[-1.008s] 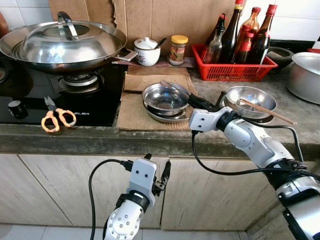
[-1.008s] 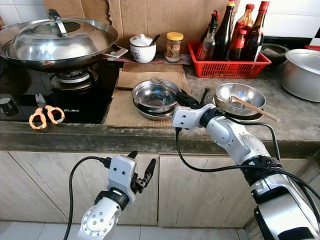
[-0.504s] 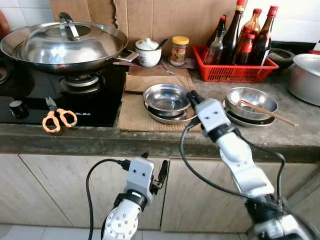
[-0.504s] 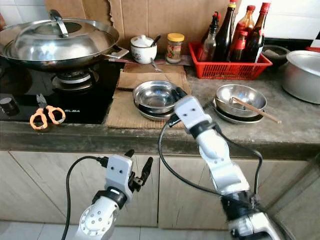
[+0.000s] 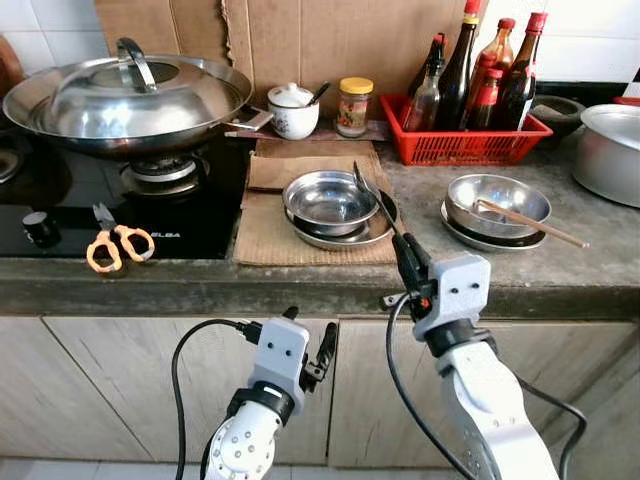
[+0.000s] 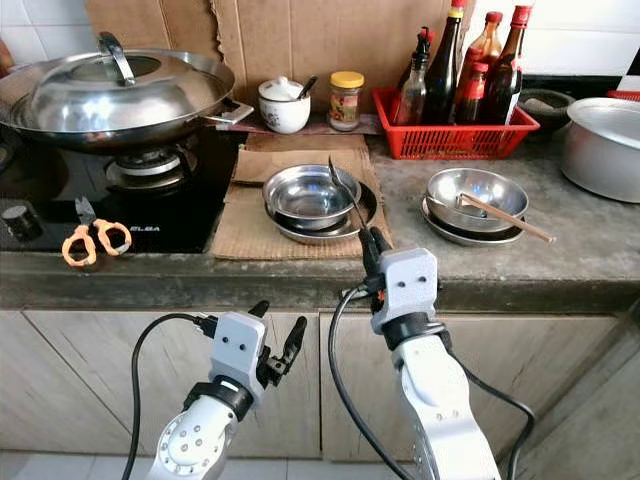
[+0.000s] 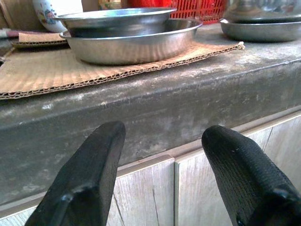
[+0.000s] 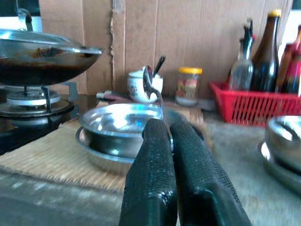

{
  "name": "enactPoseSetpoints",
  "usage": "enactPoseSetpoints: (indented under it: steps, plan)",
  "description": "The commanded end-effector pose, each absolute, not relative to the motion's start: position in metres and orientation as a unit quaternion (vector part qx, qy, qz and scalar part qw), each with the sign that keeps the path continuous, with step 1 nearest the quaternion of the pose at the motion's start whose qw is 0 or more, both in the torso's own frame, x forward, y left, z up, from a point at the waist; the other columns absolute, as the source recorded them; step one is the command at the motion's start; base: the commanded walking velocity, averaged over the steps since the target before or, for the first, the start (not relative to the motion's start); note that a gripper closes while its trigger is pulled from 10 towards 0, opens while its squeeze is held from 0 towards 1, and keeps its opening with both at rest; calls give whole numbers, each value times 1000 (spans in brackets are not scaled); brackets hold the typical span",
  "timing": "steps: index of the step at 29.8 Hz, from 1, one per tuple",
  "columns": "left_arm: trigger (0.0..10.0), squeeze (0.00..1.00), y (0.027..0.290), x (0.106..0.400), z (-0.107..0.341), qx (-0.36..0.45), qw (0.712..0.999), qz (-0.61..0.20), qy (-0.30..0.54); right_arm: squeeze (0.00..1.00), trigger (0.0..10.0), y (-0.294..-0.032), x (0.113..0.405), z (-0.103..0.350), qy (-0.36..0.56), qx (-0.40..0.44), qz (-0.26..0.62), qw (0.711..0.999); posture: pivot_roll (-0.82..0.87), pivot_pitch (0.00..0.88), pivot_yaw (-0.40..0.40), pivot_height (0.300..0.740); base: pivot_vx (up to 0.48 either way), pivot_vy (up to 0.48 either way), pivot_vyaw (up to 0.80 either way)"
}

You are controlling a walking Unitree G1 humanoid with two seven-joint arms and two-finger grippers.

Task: Kitchen organization

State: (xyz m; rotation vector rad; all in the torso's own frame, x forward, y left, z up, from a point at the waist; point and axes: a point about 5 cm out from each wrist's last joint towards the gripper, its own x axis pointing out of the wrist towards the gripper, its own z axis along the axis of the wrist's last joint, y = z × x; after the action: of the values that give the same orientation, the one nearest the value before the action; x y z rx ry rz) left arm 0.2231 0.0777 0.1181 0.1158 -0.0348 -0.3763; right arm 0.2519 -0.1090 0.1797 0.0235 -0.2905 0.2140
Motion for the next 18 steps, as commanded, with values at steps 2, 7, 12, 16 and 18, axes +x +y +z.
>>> enactPoseSetpoints:
  steps: [2, 7, 12, 16, 18]
  plan:
    - [10000, 0, 76, 222, 116, 63, 979, -193, -16, 0, 0, -108, 249, 187, -150, 23, 107, 983, 117, 0, -29, 740, 0, 0, 0]
    - [10000, 0, 76, 222, 112, 67, 979, -195, -12, 0, 0, -109, 251, 187, -145, 18, 109, 983, 118, 0, -31, 740, -102, 0, 0]
    - [10000, 0, 75, 221, 112, 68, 978, -196, -12, 0, 0, -110, 252, 187, -140, 16, 106, 984, 117, 0, -32, 740, -274, 0, 0]
    - [10000, 0, 75, 221, 111, 68, 978, -197, -11, 0, 0, -110, 252, 187, -139, 16, 107, 984, 116, 0, -30, 740, -285, 0, 0]
    - [10000, 0, 74, 221, 111, 67, 978, -200, -12, 0, 0, -109, 252, 187, -138, 17, 107, 985, 114, 0, -27, 740, -281, 0, 0]
